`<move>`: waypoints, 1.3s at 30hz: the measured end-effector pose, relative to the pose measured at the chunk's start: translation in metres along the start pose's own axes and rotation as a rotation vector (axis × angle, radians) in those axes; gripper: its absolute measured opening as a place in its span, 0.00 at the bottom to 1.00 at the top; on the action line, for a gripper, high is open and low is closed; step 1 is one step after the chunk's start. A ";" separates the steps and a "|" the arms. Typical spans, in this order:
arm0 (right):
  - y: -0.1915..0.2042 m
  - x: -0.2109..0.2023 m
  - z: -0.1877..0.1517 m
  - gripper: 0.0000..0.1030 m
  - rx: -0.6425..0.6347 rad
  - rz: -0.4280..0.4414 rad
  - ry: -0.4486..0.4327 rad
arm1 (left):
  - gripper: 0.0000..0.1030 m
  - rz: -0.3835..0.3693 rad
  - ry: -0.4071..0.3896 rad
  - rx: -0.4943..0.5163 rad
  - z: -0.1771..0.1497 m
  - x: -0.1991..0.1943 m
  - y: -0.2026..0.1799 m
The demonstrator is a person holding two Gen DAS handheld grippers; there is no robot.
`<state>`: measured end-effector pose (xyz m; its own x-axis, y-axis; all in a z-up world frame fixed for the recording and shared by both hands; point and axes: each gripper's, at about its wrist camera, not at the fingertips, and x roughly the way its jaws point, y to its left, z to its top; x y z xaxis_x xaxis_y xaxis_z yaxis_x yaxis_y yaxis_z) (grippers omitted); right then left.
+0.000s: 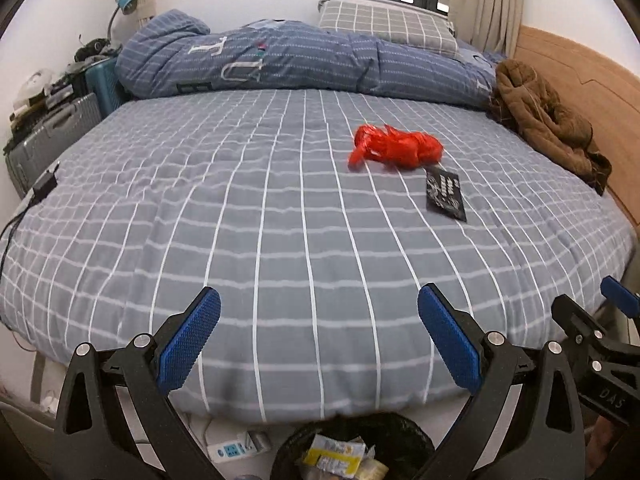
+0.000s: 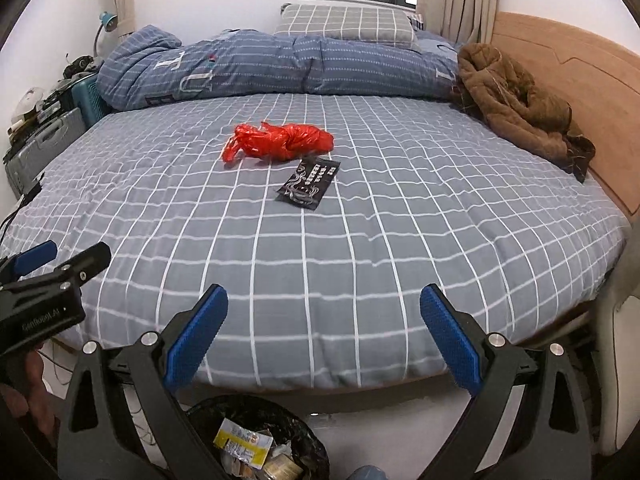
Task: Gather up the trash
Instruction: 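Raise both tools from the bin over the bed toward the red bag, then grasp the black wrapper with the right tool while the left grasps the red bag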
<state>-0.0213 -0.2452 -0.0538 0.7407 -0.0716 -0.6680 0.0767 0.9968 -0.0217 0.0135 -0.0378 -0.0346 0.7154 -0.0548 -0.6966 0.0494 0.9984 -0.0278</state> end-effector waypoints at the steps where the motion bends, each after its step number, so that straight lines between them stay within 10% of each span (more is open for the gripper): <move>1: 0.000 0.003 0.003 0.90 0.002 0.000 0.002 | 0.94 -0.001 -0.003 0.000 0.006 0.004 0.000; 29: 0.011 0.184 0.122 0.90 0.066 -0.004 0.140 | 0.94 -0.015 0.002 0.056 0.118 0.139 0.006; 39: 0.012 0.241 0.129 0.70 0.089 -0.001 0.253 | 0.94 -0.046 0.011 0.034 0.150 0.173 0.009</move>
<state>0.2442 -0.2554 -0.1186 0.5510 -0.0503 -0.8330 0.1443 0.9889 0.0358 0.2418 -0.0407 -0.0478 0.7042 -0.1008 -0.7028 0.1066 0.9937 -0.0357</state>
